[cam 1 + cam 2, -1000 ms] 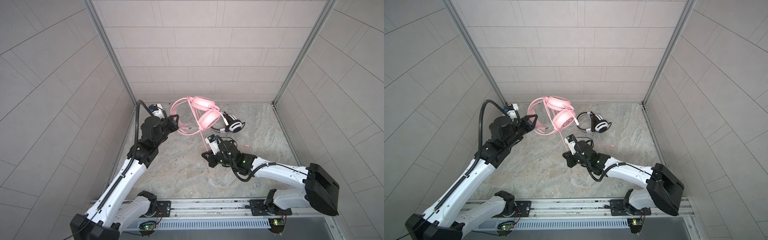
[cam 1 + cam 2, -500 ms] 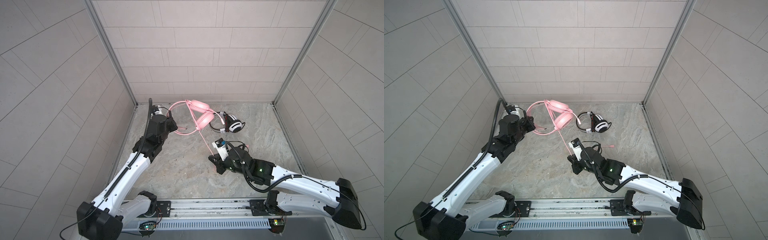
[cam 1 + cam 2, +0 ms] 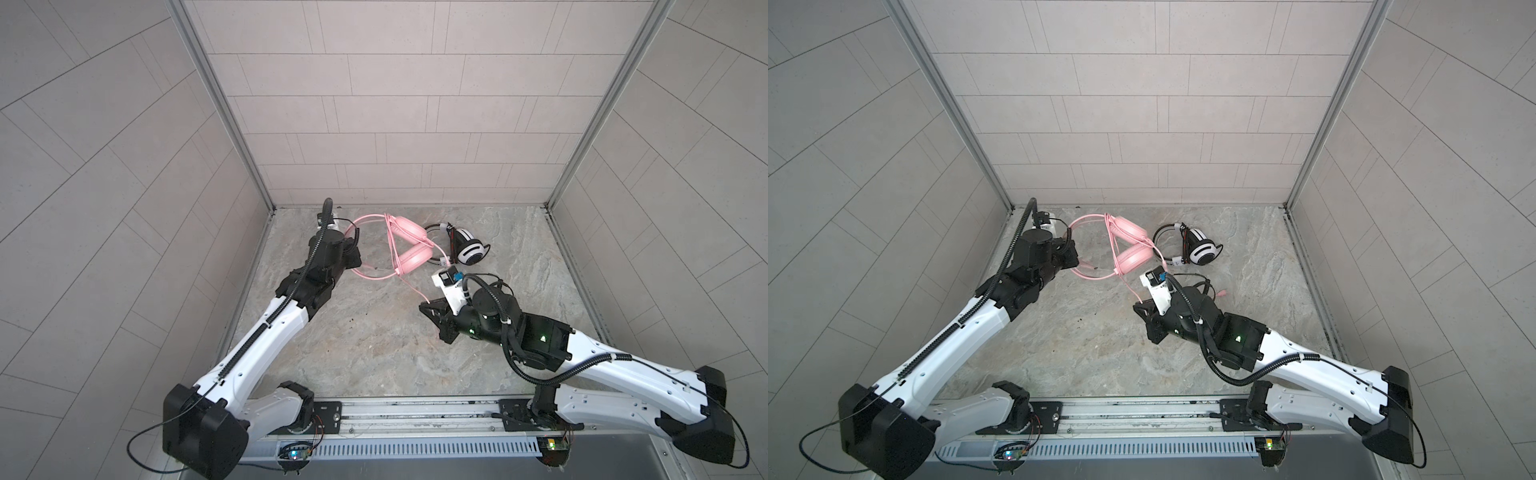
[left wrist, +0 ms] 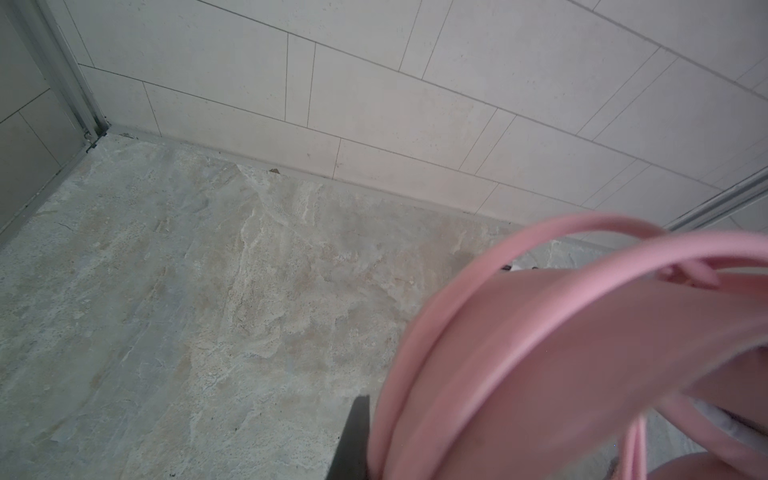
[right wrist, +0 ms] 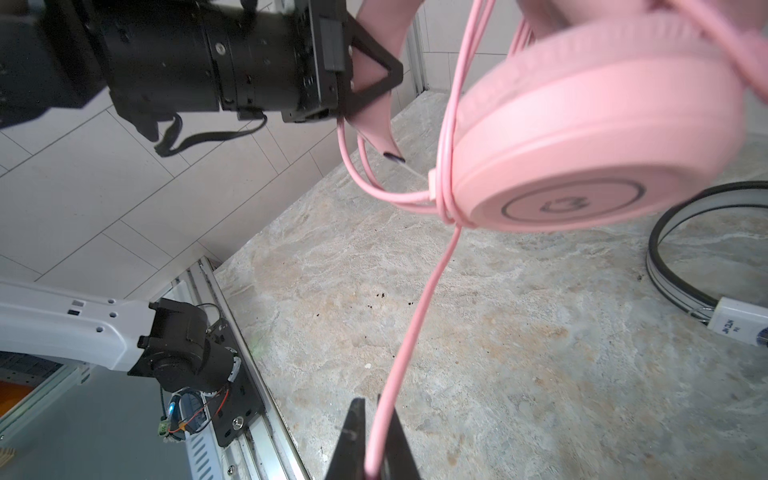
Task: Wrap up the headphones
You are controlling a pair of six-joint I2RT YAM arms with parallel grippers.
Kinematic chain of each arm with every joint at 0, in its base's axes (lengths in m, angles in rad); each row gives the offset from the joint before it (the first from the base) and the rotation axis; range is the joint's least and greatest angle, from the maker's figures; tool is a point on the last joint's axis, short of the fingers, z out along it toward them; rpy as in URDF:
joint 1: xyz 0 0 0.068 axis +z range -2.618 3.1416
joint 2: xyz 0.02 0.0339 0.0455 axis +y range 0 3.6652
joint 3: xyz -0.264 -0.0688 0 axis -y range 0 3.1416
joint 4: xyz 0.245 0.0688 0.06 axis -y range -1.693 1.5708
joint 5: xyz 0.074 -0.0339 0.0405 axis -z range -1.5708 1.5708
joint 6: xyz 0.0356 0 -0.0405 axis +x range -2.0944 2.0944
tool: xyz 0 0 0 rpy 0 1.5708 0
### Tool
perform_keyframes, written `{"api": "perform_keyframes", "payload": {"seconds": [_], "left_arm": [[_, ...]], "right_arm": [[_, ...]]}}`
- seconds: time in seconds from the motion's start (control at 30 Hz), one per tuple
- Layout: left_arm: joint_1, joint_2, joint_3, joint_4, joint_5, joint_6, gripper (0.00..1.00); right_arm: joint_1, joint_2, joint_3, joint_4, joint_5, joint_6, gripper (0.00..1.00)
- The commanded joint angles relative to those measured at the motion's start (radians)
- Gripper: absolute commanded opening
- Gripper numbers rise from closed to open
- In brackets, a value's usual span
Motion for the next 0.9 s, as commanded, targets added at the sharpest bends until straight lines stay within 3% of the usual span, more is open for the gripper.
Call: {"api": "perform_keyframes", "payload": {"seconds": [0.0,0.27,0.63,0.87], "left_arm": [[-0.022,-0.007,-0.011,0.011,-0.035,0.032,0.0],[-0.09,0.012,-0.007,-0.059,-0.089,0.129,0.0],[-0.145,0.052,0.034,-0.141,-0.072,0.242,0.0],[-0.152,0.062,0.107,-0.208,0.056,0.334,0.0]], "right_arm": [[0.007,-0.023,0.03,-0.022,-0.007,0.0,0.08],[0.007,-0.035,0.069,-0.097,0.044,-0.033,0.08],[0.007,-0.051,0.099,-0.157,0.098,-0.065,0.08],[0.005,-0.023,0.135,-0.213,0.153,-0.106,0.09]]}}
